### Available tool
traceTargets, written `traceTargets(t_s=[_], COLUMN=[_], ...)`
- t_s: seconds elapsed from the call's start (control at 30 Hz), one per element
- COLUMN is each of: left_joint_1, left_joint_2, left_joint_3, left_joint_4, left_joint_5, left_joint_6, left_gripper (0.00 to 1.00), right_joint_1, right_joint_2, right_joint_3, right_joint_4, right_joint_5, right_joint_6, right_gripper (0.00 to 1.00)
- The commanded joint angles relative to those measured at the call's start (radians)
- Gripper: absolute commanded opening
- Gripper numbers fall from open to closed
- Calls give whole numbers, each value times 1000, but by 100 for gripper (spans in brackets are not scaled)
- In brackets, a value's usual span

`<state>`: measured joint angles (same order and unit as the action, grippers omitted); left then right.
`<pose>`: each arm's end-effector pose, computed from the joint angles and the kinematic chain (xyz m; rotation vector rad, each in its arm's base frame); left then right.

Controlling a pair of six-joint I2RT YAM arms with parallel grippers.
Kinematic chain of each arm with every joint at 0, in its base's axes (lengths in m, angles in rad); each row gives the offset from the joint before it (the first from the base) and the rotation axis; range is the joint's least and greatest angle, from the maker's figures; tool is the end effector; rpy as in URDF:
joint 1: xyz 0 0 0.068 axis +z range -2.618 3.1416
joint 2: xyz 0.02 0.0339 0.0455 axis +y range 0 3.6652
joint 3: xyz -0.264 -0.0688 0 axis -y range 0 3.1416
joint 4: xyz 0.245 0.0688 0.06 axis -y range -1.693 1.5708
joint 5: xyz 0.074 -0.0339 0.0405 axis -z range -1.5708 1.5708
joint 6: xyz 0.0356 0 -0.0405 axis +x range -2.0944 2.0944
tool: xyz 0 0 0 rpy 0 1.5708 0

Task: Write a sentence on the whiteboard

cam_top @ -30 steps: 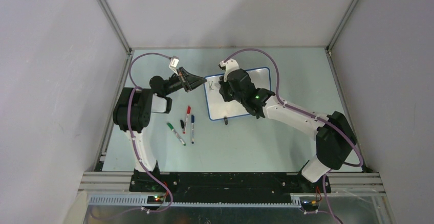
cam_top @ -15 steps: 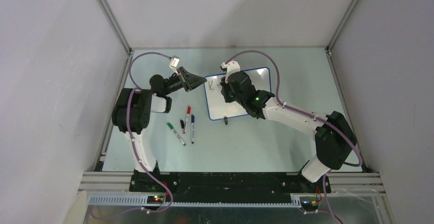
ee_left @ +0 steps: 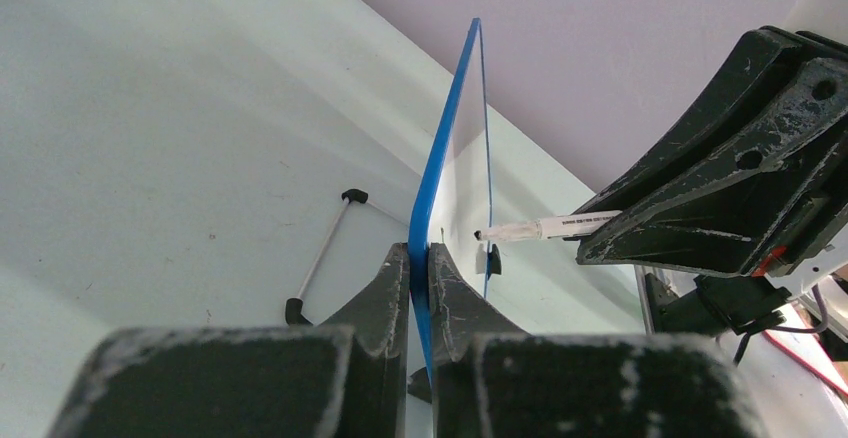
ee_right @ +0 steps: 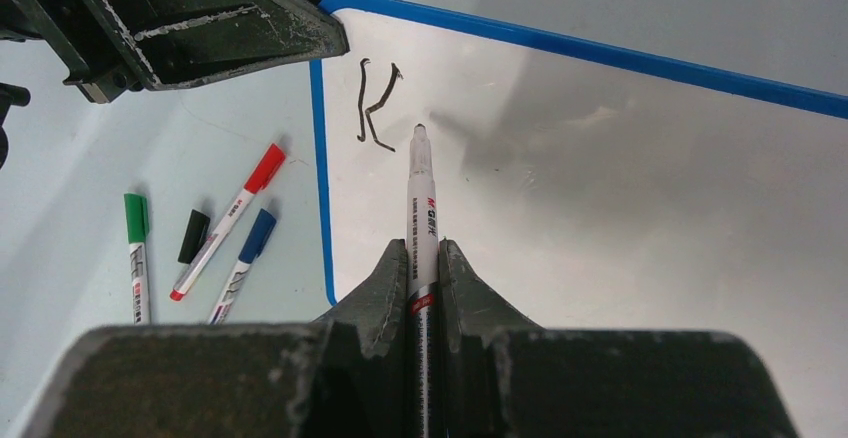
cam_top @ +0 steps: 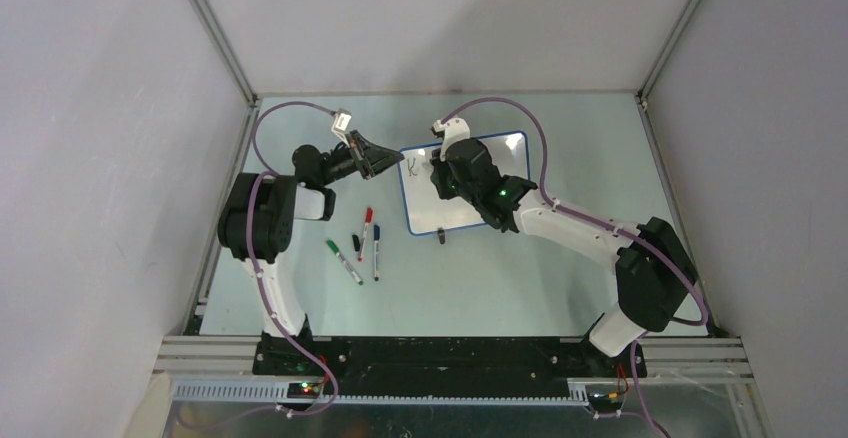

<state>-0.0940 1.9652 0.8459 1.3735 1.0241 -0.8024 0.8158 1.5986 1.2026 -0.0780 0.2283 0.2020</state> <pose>0.3674 -0.0652 0.1862 0.4334 1.5405 -1.3811 0.2616 0.2663 0.2886 -0.4826 1.9982 0.4050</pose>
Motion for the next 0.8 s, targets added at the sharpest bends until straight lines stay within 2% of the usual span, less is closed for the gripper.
traceTargets(t_s=[0.0, 0.77], left_joint_1=[5, 2], left_joint_2=[-43, -42], left_joint_3=[-11, -10], left_joint_4=[12, 22], left_joint_5=[-19, -9], left_joint_6=[66, 64], left_gripper=[0, 0], right_joint_1=[-3, -16], right_joint_2=[-17, 25], right_joint_3=[48, 110], right_joint_4=[25, -13], right_joint_5=[-2, 4], right_joint_6=[8, 9], right_gripper=[0, 0])
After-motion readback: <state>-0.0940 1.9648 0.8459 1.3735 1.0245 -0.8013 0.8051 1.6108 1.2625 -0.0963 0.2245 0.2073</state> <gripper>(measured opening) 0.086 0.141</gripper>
